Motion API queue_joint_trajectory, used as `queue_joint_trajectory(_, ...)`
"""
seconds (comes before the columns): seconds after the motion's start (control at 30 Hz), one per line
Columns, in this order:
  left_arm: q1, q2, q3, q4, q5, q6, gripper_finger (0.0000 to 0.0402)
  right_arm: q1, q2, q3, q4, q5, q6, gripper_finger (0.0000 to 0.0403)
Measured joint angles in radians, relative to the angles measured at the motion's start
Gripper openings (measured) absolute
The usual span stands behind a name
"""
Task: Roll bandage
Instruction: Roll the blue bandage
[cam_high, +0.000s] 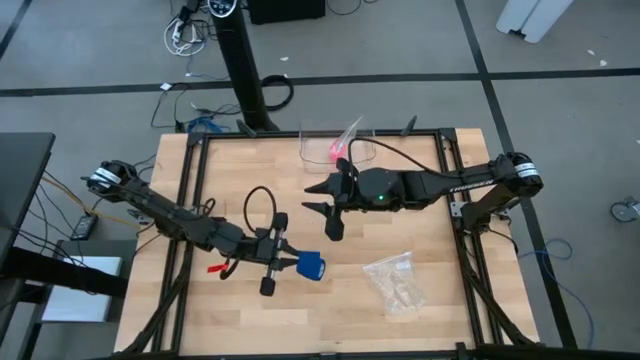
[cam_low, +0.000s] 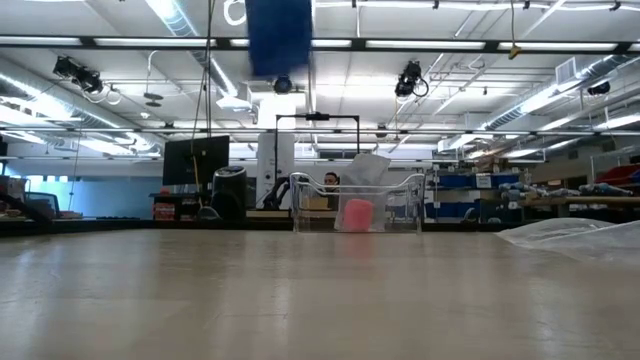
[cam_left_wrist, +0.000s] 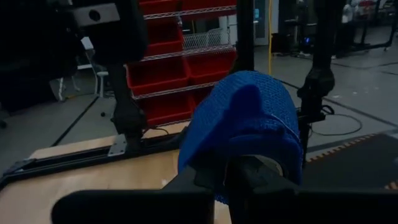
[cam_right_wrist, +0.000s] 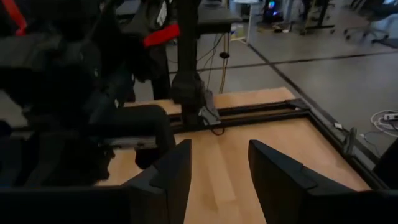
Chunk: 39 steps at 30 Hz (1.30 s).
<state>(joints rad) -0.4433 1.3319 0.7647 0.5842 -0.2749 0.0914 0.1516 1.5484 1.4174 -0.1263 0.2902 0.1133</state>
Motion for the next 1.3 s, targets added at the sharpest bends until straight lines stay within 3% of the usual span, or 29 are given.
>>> queue_joint_trajectory(0.33, -0.011, -0.036, 0.0, 0.013, -0.017, -0.112, 0.0018, 0.036, -0.163, 0.0, -0.292, -0.003, 0.004, 0.016)
queue_joint_trajectory(0.47, -0.011, -0.07, -0.002, 0.037, -0.032, -0.174, 0.0018, 0.112, -0.2, -0.066, -0.286, -0.006, 0.032, 0.016)
queue_joint_trajectory(0.57, -0.011, -0.093, -0.002, 0.064, -0.049, -0.224, 0.0018, 0.174, -0.197, -0.2, -0.134, -0.003, 0.06, 0.0162)
queue_joint_trajectory(0.7, -0.01, -0.117, -0.001, 0.081, -0.081, -0.234, 0.0018, 0.245, -0.138, -0.38, 0.292, 0.052, 0.054, 0.0163)
queue_joint_trajectory(0.87, -0.009, -0.13, -0.001, 0.09, -0.091, -0.235, 0.0018, 0.278, -0.001, -0.462, 0.702, 0.177, -0.084, 0.0173)
queue_joint_trajectory(1.0, -0.009, -0.13, -0.002, 0.101, -0.094, -0.235, 0.0018, 0.255, 0.066, -0.436, 0.789, 0.228, -0.13, 0.0192)
queue_joint_trajectory(1.3, -0.009, -0.13, -0.002, 0.104, -0.098, -0.231, 0.0018, 0.2, 0.109, -0.396, 0.818, 0.095, -0.095, 0.0215)
